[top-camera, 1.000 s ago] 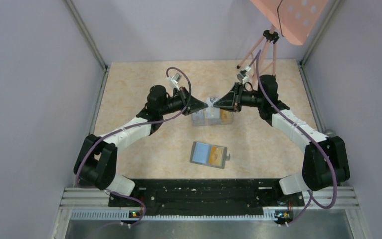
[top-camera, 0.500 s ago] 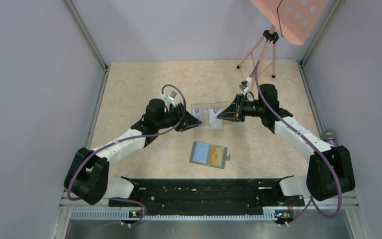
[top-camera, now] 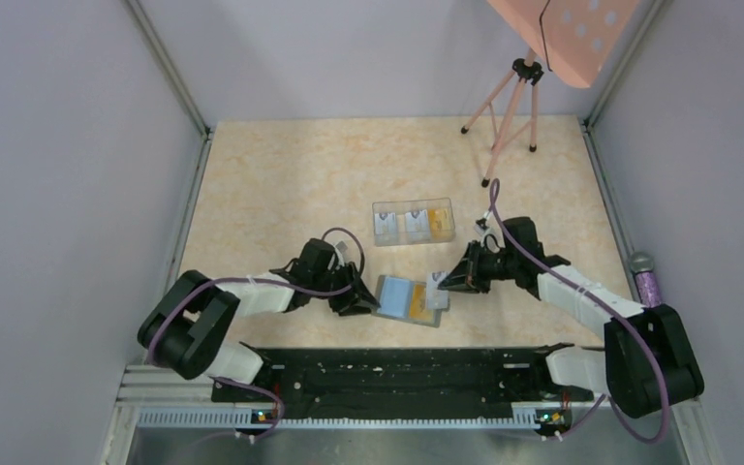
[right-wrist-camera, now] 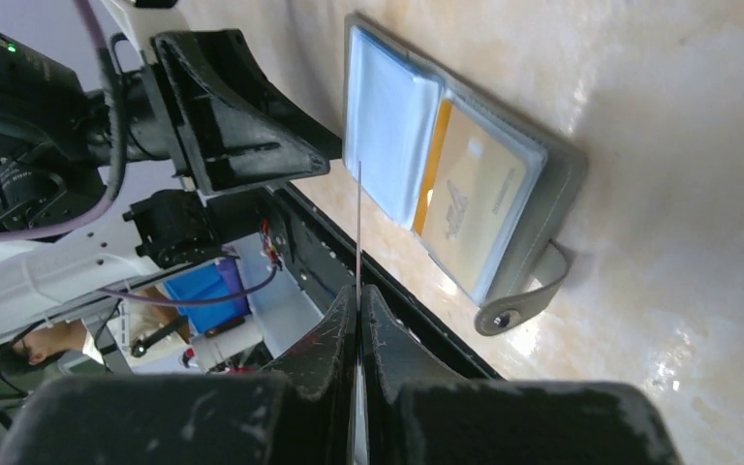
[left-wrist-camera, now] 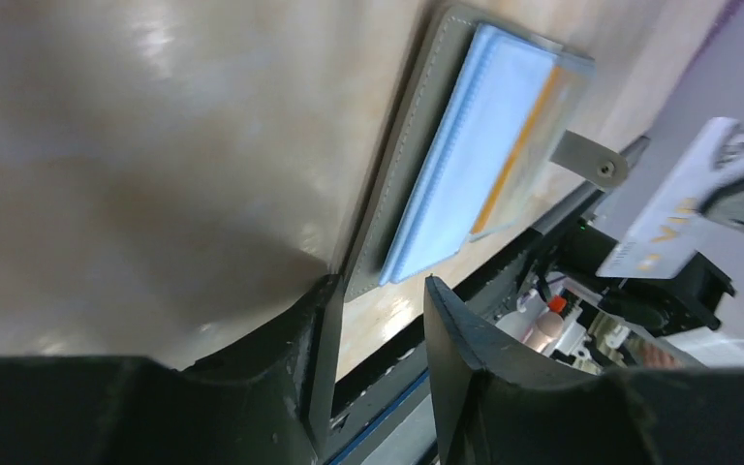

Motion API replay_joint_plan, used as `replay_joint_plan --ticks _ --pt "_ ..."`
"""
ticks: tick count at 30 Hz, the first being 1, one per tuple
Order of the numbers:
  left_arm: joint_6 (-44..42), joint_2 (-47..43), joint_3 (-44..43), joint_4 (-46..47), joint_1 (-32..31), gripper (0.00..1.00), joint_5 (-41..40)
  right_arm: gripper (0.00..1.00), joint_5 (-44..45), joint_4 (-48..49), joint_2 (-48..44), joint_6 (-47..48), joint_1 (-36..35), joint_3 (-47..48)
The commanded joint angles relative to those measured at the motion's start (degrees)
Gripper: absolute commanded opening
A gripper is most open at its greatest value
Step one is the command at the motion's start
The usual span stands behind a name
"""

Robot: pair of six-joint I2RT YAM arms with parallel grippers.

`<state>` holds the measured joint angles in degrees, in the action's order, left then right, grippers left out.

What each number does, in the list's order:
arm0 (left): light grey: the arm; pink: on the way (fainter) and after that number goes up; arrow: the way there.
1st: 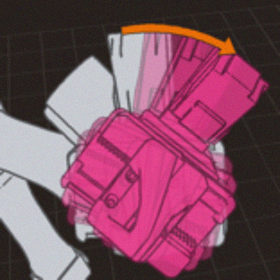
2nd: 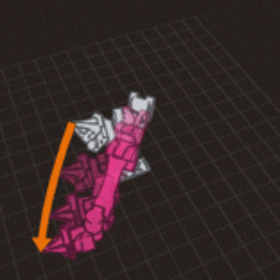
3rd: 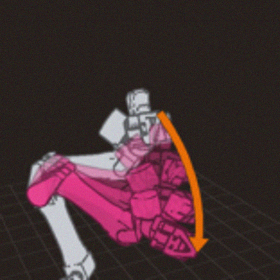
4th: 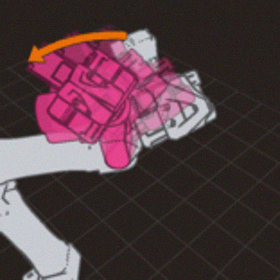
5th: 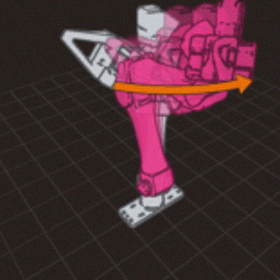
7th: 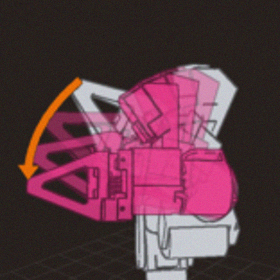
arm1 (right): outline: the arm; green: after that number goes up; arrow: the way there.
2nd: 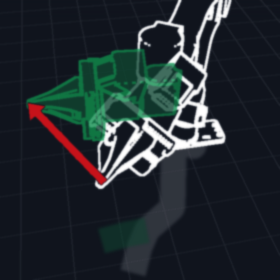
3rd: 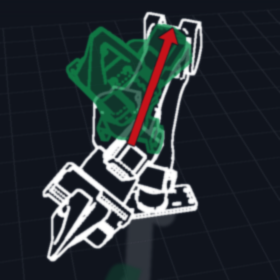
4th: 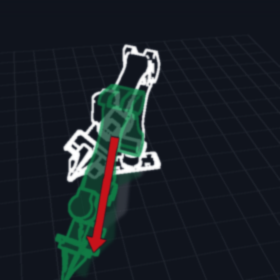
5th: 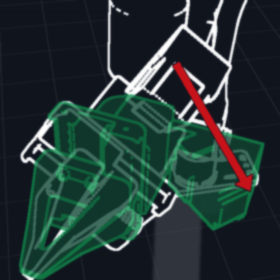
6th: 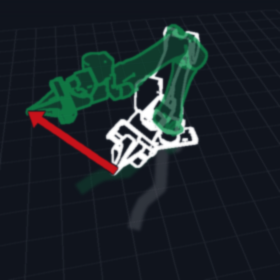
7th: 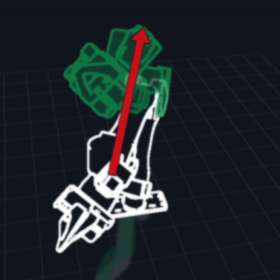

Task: Put the credit cards into the card holder
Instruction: Insert the credit card into the card holder.

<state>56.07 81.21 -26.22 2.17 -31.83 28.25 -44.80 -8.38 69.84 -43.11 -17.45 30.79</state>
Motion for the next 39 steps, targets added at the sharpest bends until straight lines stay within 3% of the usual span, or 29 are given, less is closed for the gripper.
replay_joint_plan --ticks 1,10,14,22,39 --pt "3.8 6.1 2.9 15.9 -2.3 0.43 1.9 0.00 1.1 2.0 -3.2 1.4 -0.4 -3.6" --pt "9.2 9.7 1.6 18.6 -10.3 0.37 -1.7 0.00 4.1 0.3 -2.6 5.0 -0.4 -3.0" --pt "9.1 7.8 2.1 15.5 -10.6 0.37 -4.2 0.00 7.2 -2.7 -1.0 9.1 -0.4 -0.9" --pt "6.5 6.2 -0.7 6.0 -10.6 0.35 -8.8 0.00 4.4 -1.1 7.3 13.7 -0.3 2.9" --pt "4.6 13.1 -5.4 3.4 -10.6 0.19 -8.1 0.00 -0.2 -0.1 16.1 17.8 -0.4 4.9"
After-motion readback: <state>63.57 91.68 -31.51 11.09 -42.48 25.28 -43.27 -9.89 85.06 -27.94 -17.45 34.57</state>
